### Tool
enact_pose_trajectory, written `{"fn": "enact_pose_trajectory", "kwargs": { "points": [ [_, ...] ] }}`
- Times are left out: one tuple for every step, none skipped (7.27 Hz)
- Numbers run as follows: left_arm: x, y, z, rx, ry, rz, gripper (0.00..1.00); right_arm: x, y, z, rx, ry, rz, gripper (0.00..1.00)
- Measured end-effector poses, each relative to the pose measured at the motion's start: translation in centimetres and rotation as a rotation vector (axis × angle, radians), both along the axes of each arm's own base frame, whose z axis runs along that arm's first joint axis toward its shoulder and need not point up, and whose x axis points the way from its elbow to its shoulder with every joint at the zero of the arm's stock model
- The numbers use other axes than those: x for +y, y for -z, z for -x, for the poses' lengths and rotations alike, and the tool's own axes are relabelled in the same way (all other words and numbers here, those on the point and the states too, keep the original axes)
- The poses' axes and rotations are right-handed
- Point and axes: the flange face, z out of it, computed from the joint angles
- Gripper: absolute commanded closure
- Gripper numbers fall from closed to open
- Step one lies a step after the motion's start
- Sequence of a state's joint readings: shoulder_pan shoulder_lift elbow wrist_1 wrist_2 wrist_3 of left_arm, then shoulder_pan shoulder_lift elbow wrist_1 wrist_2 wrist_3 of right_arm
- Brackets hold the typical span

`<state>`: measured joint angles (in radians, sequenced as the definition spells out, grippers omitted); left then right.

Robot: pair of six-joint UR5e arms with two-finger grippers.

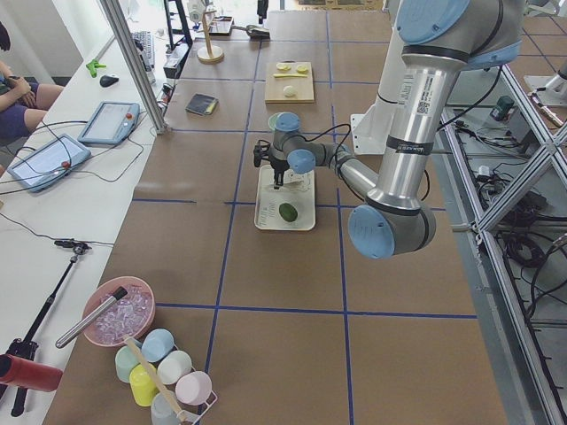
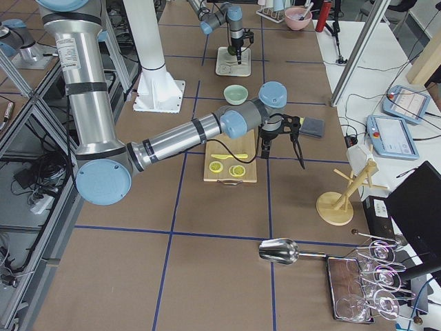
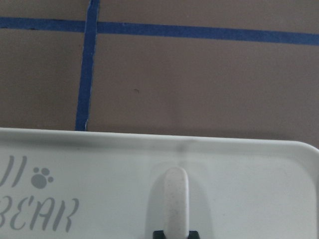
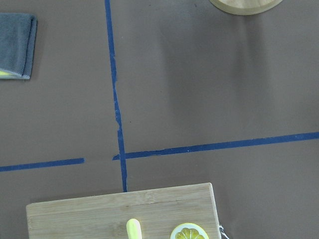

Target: Put spoon and bun in bowl

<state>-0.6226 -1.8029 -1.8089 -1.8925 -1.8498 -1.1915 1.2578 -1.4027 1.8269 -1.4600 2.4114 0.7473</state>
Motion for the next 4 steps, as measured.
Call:
{"fn": "enact_pose_trajectory", "kwargs": {
  "points": [
    [0.3, 0.9, 1.6, 0.012, 0.008, -0.01, 1.0, 0.0, 0.8, 1.8, -0.011, -0.002, 0.013, 0.0],
    [-0.1, 2.6, 2.9, 0.027, 0.026, -0.019, 1.0, 0.4, 1.4, 4.1, -0.015, -0.002, 0.017, 0.0],
    [-1.1, 5.3, 3.3, 0.051, 0.056, -0.015, 1.0, 1.0, 1.8, 6.8, -0.013, -0.008, 0.014, 0.0],
    [-2.0, 8.5, 2.8, 0.093, 0.109, 0.02, 1.0, 1.9, 2.2, 10.0, -0.01, -0.018, 0.009, 0.0]
  ]
}}
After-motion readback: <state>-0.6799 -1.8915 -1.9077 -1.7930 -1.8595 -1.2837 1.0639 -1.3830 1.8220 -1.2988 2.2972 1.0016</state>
